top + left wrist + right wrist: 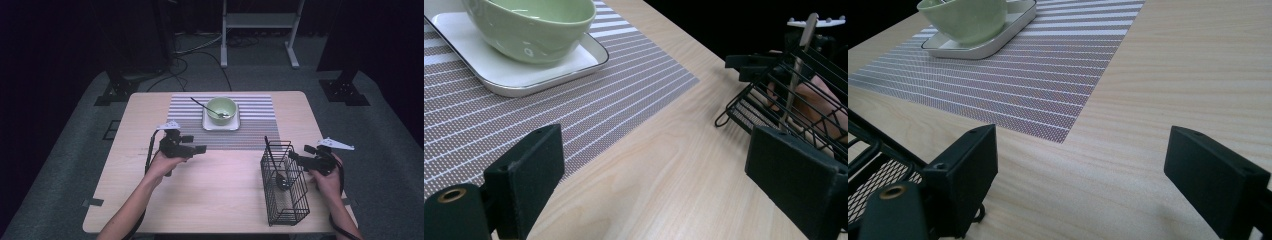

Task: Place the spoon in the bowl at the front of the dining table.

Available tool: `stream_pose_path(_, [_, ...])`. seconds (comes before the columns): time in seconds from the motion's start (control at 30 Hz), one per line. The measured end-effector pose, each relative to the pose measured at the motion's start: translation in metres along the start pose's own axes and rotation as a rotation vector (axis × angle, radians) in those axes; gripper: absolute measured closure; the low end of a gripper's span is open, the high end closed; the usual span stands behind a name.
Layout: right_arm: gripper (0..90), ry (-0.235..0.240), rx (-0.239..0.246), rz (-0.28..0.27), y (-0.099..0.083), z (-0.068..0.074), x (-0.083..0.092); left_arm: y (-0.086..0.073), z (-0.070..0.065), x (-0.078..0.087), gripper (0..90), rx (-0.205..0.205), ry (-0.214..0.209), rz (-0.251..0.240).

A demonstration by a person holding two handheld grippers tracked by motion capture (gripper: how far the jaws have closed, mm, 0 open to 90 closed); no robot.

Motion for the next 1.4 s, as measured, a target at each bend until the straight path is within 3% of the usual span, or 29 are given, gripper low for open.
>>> stream_pose_path(1.0, [12.9,-0.003,0.002,0.002,0.0,0.0,0.0,-0.028,-0.02,0.013,7.9,-0.012,-0.028,0.016])
stream_pose_path(1.4, [12.9,-0.003,0.003,0.004,0.0,0.001,0.0,-0.037,-0.034,0.019,8.0,-0.039,-0.042,0.016])
Point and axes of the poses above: each handheld gripper's, and its own axes: x roughly backward along the jaws, y roughly out of its top, z roughly to its left, the point moved 7 cm from there along -x, roughly forward along the jaws, and after that the axes turned 5 degrees about y, right-handed, at the moved point
